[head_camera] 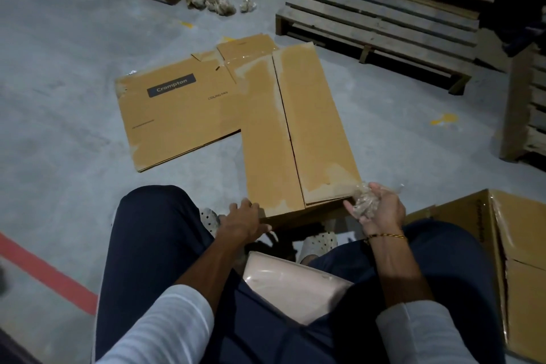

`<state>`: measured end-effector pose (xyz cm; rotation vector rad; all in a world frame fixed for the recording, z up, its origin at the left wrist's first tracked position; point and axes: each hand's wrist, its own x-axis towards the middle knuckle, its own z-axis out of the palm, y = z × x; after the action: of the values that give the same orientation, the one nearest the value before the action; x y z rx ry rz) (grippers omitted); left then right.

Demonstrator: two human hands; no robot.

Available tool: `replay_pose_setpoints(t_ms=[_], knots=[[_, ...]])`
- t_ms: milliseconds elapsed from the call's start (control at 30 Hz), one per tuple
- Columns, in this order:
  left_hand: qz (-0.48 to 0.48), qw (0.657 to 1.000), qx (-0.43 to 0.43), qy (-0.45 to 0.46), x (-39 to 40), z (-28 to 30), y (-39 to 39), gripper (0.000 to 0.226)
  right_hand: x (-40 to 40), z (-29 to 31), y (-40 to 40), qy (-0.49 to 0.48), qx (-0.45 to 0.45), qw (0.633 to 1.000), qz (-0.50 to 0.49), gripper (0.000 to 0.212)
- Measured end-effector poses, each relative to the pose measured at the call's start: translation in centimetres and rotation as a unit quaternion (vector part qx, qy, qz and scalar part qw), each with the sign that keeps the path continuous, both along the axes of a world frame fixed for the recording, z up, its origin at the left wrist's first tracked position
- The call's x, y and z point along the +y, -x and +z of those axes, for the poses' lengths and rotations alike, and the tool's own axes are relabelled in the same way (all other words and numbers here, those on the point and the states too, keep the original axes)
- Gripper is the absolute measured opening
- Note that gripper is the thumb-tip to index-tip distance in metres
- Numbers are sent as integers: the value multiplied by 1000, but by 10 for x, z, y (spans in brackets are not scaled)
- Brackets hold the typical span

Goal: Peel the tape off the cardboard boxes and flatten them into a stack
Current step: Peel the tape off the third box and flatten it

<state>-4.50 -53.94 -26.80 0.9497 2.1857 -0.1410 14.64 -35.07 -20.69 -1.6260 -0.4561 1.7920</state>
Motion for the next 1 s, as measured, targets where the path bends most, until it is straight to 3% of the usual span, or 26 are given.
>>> replay_pose_setpoints(t_ms=[133, 233, 333, 433, 533, 633, 733, 900, 1000], knots=[[-11, 996, 36, -82, 9, 0, -5, 73, -2, -4, 4, 55, 29, 993, 96, 15], [-49, 989, 41, -132, 23, 3, -13, 91, -12, 2, 10, 75, 32, 960, 269, 18], [-23, 993, 16, -118, 27, 4, -18, 105, -22, 12, 16, 66, 55, 930, 359, 11], [13, 993, 24, -115, 22, -1, -13, 107, -24, 25, 19, -9, 154, 923, 353, 10], [26, 994, 19, -102, 20, 0, -9, 103, -18, 39, 17, -70, 256, 924, 275, 13], [28, 996, 21, -83, 19, 2, -11, 99, -1, 46, 10, -92, 310, 915, 240, 24], [20, 996, 22, -81, 20, 4, -10, 97, -1, 43, 8, -82, 250, 911, 319, 45], [8, 996, 25, -85, 16, 10, -8, 89, -28, 30, 26, -64, 179, 910, 368, 45], [29, 990, 55, -128, 12, 17, -3, 68, -34, 26, 35, -76, 160, 907, 382, 48]])
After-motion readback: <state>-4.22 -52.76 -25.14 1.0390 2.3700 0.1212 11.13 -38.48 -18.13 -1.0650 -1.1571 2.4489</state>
